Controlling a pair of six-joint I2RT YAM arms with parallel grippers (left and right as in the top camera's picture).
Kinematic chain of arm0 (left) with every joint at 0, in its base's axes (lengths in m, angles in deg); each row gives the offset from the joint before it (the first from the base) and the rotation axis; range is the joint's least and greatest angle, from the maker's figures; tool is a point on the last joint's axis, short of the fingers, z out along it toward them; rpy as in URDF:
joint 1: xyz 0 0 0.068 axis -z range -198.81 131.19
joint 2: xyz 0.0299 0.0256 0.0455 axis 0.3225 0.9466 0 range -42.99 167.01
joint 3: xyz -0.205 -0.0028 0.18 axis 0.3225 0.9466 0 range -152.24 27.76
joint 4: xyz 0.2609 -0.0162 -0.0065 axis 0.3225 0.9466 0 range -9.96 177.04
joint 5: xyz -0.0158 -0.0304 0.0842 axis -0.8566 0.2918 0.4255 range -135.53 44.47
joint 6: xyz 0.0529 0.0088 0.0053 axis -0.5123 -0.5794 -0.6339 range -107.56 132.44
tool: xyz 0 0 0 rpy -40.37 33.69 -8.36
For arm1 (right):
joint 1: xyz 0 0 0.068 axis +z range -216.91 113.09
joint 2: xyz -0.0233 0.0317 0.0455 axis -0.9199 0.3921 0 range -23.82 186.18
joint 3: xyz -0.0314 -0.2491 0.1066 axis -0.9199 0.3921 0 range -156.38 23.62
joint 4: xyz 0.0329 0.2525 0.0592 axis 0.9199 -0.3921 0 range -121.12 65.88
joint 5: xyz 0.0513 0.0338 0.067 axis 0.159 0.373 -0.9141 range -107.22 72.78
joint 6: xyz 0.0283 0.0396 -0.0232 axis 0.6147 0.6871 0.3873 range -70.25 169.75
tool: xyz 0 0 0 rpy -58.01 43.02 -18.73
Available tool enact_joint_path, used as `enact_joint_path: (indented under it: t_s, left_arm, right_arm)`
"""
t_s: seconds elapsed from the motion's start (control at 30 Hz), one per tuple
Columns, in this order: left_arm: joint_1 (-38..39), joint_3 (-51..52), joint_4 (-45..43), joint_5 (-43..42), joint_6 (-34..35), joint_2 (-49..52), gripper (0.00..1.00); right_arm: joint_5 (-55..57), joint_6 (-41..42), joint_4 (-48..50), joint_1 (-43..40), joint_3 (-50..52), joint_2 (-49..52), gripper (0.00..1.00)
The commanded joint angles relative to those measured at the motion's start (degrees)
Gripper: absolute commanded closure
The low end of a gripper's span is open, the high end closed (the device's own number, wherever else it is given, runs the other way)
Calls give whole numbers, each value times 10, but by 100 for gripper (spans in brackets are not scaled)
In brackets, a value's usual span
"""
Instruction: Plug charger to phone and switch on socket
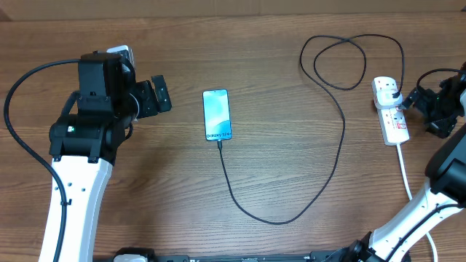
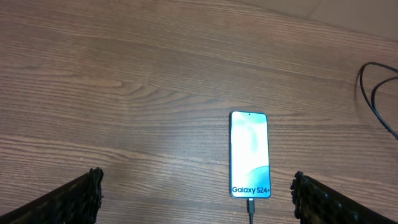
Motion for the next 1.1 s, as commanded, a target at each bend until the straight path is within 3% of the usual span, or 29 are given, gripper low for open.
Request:
enact_joint_path:
  t_s: [0.0, 0.33, 0.67, 1.07]
  left_arm:
    - [0, -3, -1, 10, 8, 2, 0]
    - [0, -3, -1, 10, 8, 2, 0]
    - [0, -3, -1, 10, 8, 2, 0]
    - [0, -3, -1, 10, 8, 2, 0]
  right_arm:
    - [56, 12, -5, 4, 7, 12, 0]
    - [21, 27, -11, 0, -12, -3, 0]
    - [10, 24, -30, -6, -41, -92, 0]
    - [9, 24, -14, -5, 7, -63, 0]
